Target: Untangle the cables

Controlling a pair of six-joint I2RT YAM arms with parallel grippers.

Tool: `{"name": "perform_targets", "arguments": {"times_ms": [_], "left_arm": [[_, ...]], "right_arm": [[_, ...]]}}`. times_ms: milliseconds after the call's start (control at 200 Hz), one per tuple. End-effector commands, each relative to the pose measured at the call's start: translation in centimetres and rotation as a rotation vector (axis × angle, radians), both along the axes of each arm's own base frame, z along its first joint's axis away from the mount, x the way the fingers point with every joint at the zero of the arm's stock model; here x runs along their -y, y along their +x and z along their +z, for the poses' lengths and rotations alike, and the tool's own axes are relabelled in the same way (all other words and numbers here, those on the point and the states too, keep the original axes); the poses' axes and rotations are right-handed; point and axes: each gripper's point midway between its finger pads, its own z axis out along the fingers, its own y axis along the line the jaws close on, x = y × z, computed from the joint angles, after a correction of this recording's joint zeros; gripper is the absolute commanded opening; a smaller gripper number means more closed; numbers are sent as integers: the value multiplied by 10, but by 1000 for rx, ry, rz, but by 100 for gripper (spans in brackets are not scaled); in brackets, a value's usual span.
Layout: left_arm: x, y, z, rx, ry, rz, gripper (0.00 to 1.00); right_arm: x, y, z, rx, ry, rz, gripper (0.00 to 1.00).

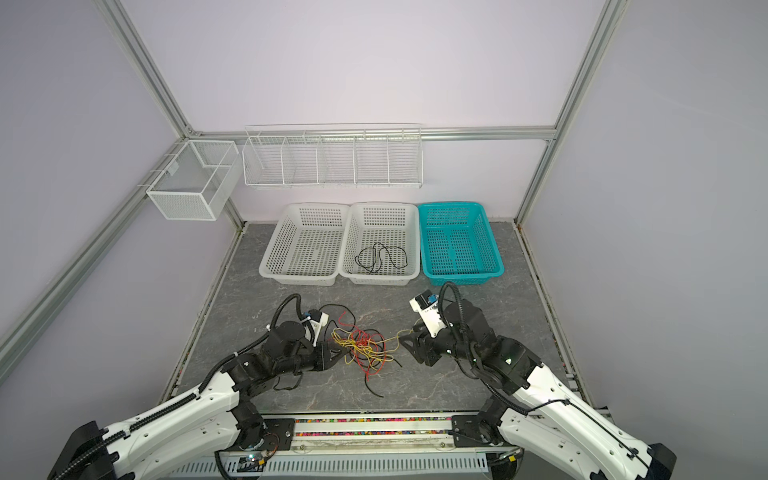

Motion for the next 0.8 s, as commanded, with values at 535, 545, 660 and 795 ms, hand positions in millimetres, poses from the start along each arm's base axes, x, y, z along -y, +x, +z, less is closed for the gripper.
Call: {"name": "perform_targets", "arguments": {"times_ms": [535, 545, 660, 795], "left_arm": [[19, 1, 37, 1, -119, -34, 0], [19, 1, 36, 2, -119, -36, 0], [18, 0, 38, 6, -116, -44, 0], [17, -3, 36, 11, -99, -65, 0]], "right_arm": [[-105, 12, -53, 145, -202, 144, 49], [-106, 12, -54, 145, -204, 148, 49], [-111, 18, -65, 161, -236, 139, 48], [-108, 27, -72, 167, -269, 101, 47]]}}
